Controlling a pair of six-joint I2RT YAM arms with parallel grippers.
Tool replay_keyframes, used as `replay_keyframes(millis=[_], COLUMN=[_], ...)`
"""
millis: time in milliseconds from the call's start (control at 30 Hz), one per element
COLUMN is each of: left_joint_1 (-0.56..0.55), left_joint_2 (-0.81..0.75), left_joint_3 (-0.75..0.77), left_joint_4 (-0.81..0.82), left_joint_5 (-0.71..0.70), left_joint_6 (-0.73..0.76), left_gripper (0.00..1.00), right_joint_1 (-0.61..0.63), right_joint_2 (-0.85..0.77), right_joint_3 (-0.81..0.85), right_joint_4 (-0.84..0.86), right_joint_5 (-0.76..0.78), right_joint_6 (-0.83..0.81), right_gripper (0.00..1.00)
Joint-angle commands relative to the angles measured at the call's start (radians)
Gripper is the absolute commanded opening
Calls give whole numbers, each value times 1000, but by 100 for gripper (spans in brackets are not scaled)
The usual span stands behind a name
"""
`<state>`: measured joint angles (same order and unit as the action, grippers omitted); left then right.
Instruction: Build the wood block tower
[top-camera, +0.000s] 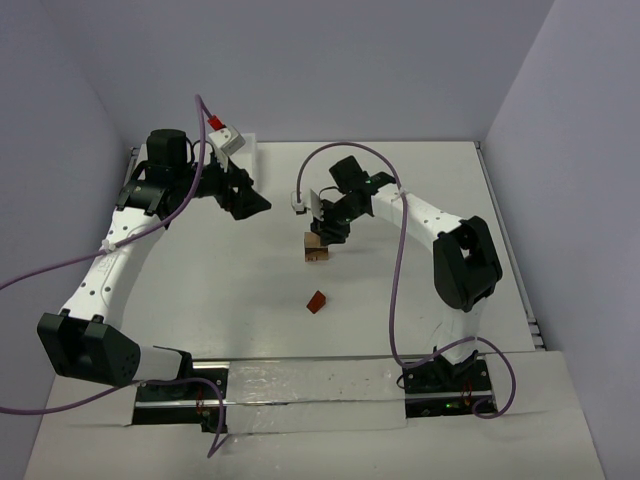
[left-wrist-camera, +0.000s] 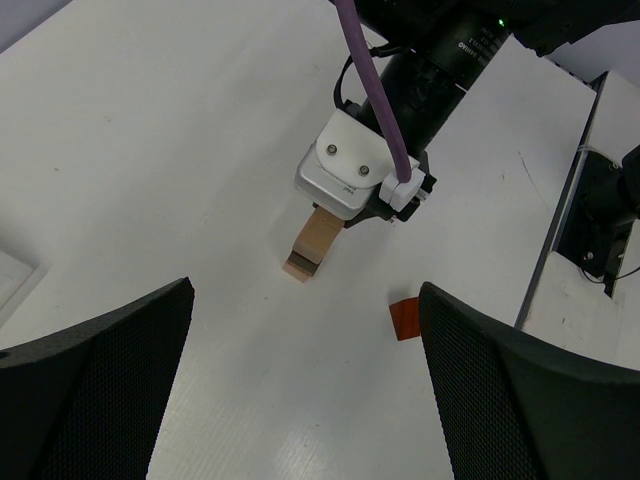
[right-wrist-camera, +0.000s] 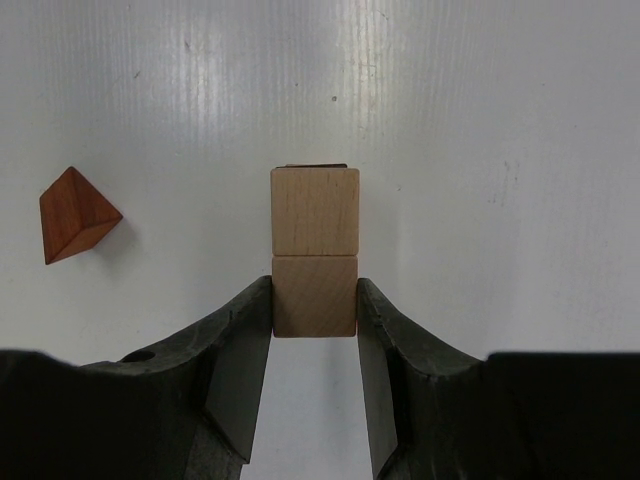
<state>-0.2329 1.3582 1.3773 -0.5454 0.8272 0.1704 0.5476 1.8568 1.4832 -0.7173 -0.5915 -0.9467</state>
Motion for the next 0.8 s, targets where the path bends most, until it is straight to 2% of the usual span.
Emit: replay_keyframes(millis=[0, 567, 700, 733, 767], left_joint_1=[-3, -3, -3, -3, -3], left_joint_2=[-8, -10, -8, -7, -7], left_joint_3=[28, 23, 25, 23, 23], left_joint_4=[5, 7, 7, 7, 8], left_joint_5=[27, 29, 30, 32, 32], left_joint_6=[23, 21, 21, 21, 20], left_gripper=[99, 99, 99, 99, 99], right_joint_1=[10, 11, 9, 11, 11], right_joint_2=[22, 25, 21, 18, 16], right_joint_3=[48, 58, 58, 57, 57], right_joint_4=[24, 11, 9, 7, 9], right_joint_5=[-3, -1, -5, -8, -10], right_joint_6=[-3, -20, -18, -18, -18], right_gripper=[46, 47, 60, 76, 79])
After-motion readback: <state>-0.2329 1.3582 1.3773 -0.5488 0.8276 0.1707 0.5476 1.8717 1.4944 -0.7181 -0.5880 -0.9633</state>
